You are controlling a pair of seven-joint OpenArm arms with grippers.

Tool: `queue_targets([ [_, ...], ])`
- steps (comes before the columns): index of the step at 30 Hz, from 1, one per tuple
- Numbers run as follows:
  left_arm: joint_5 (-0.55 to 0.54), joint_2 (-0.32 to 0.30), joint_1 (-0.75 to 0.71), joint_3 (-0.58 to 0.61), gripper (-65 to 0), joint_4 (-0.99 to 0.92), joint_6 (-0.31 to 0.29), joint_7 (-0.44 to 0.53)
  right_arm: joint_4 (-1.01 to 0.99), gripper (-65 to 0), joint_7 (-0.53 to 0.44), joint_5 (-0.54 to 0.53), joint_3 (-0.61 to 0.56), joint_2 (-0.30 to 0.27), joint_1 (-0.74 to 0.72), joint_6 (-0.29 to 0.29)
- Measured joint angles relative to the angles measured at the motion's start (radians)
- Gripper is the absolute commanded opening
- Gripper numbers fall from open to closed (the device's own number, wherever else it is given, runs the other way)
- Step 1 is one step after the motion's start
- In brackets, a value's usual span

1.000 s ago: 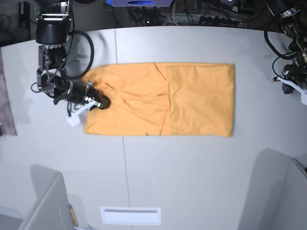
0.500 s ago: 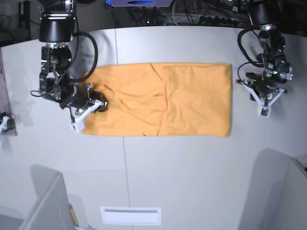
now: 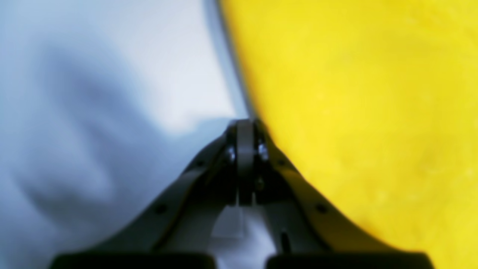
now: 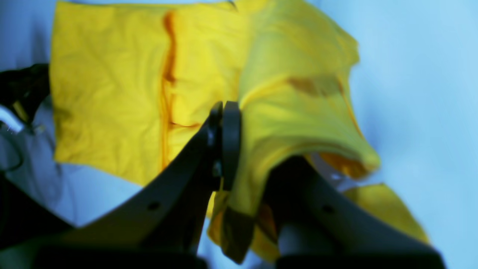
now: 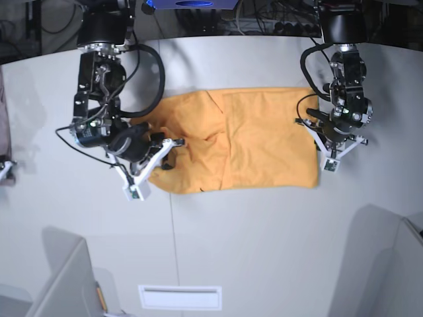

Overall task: Fold the T-shirt properly
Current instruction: 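Grasp the folded shirt's end with the right gripper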

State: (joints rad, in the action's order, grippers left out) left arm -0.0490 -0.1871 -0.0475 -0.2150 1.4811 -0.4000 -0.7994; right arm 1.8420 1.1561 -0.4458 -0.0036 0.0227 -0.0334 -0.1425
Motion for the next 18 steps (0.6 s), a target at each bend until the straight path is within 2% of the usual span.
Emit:
queue_targets([
  [6,-0.004,0.002,0.0,0.009,-65.0,0.003,0.0,0.0,0.01,-65.0,0.001,0.112,-0.159,0.092,0.016,0.0],
  [9,-0.004,0.002,-0.003,0.009,-65.0,0.004,0.0,0.004,0.024,-65.0,-0.043,0.113,-0.238,0.099,0.011,0.001],
  [10,-0.004,0.001,-0.005,0.009,-65.0,0.004,0.0,0.006,0.027,-65.0,-0.06,0.109,-0.262,0.099,0.009,0.018],
  [11,-0.004,0.001,-0.007,0.009,-65.0,0.005,0.0,0.008,0.027,-65.0,-0.064,0.109,-0.287,0.099,0.006,0.075],
  [13,-0.005,-0.002,-0.008,0.009,-65.0,0.005,0.0,0.008,0.027,-65.0,-0.08,0.115,-0.337,0.097,-0.005,0.155],
  [14,-0.008,-0.002,-0.013,0.01,-65.0,0.006,0.0,0.011,0.027,-65.0,-0.095,0.115,-0.367,0.096,-0.009,0.171],
  [18,-0.01,-0.002,-0.035,0.01,-65.0,0.026,-0.001,0.021,0.024,-65.0,-0.132,0.11,-0.465,0.099,-0.036,0.173],
])
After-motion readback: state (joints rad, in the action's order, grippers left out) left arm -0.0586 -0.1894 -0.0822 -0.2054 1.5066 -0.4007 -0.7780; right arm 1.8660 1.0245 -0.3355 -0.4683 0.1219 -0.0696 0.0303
